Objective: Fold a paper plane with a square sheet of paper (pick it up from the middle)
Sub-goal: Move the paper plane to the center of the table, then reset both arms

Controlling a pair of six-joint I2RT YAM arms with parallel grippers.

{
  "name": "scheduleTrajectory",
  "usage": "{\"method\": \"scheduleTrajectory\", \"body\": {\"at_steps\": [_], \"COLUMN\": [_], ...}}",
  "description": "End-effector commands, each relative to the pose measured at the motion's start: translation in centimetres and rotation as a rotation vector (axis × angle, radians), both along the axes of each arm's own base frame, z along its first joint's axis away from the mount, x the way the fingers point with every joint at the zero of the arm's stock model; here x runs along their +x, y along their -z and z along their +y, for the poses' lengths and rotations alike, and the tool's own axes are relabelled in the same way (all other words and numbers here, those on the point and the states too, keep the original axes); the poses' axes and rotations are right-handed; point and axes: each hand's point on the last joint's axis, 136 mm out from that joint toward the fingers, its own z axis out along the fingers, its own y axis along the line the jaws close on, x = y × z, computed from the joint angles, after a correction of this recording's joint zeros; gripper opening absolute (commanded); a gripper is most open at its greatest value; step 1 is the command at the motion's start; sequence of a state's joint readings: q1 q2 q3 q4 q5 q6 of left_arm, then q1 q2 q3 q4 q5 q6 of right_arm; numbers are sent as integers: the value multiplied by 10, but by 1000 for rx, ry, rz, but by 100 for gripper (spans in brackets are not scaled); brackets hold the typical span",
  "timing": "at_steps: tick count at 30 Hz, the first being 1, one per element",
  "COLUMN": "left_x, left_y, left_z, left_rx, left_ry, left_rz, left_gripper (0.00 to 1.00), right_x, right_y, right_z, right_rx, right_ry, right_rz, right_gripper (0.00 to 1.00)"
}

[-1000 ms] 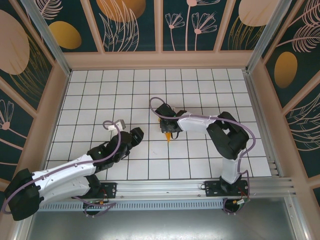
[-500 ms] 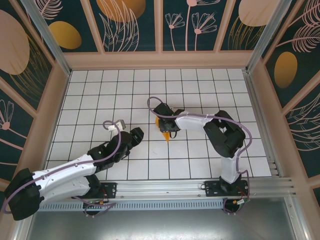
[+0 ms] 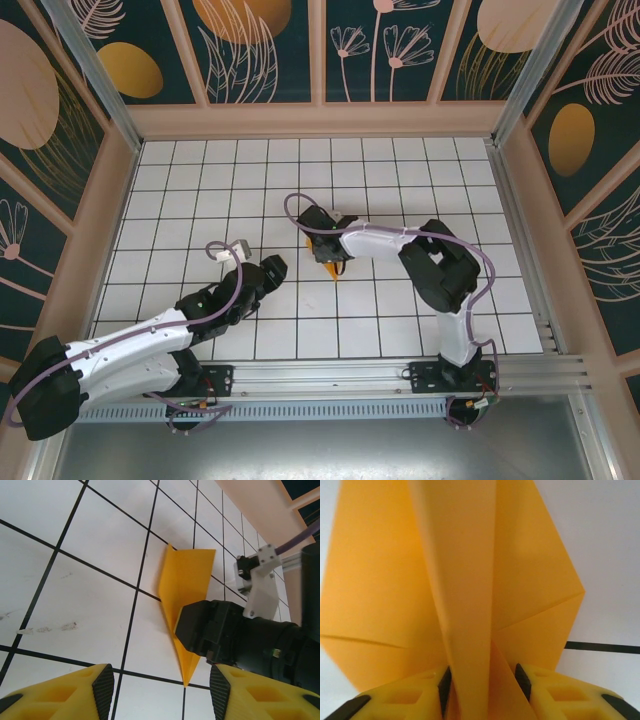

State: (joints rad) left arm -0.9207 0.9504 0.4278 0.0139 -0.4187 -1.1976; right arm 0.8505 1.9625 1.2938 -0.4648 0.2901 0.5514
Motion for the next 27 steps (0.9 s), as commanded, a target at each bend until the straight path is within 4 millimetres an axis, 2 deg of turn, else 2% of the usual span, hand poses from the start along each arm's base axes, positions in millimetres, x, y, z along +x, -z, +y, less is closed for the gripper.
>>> {"method": "scheduleTrajectory", "body": {"at_steps": [1, 4, 6, 8, 11, 13, 15, 19, 25, 27], "left_x": [3, 4, 6, 9, 15, 21, 26, 37, 57, 61], "left_y": [-2, -3, -5, -8, -13, -16, -20, -34, -48, -51], "left_z": [12, 19, 23, 32, 50, 68, 90, 138, 205, 217], "left_rx": [51, 93, 126, 166, 226, 283, 356, 516, 789, 836], "left_ry": [-36, -49, -56, -84, -123, -157, -219, -345, -520, -557], "left_rz": [-18, -24, -36, -47, -74, -86, -94, -111, -111, -140], "left_gripper": [56, 56, 56, 56, 58, 62, 68, 81, 93, 93], "right_x": [1, -2, -2, -3, 2, 9, 12, 15, 23, 25], "right_y": [-73, -118, -145, -171, -202, -210, -210, -176, -126, -116], "right_z": [15, 10, -2, -16, -60, -108, -151, -226, -309, -319], "right_rx": [148, 235, 263, 281, 250, 193, 129, -10, -46, -3], "right_ry": [-48, -61, -44, -35, 62, 198, 297, 397, 508, 504], "right_rz": [-92, -179, -250, -331, -474, -560, -643, -730, -742, -773], "right_gripper": [47, 56, 62, 63, 65, 66, 66, 68, 70, 70]}}
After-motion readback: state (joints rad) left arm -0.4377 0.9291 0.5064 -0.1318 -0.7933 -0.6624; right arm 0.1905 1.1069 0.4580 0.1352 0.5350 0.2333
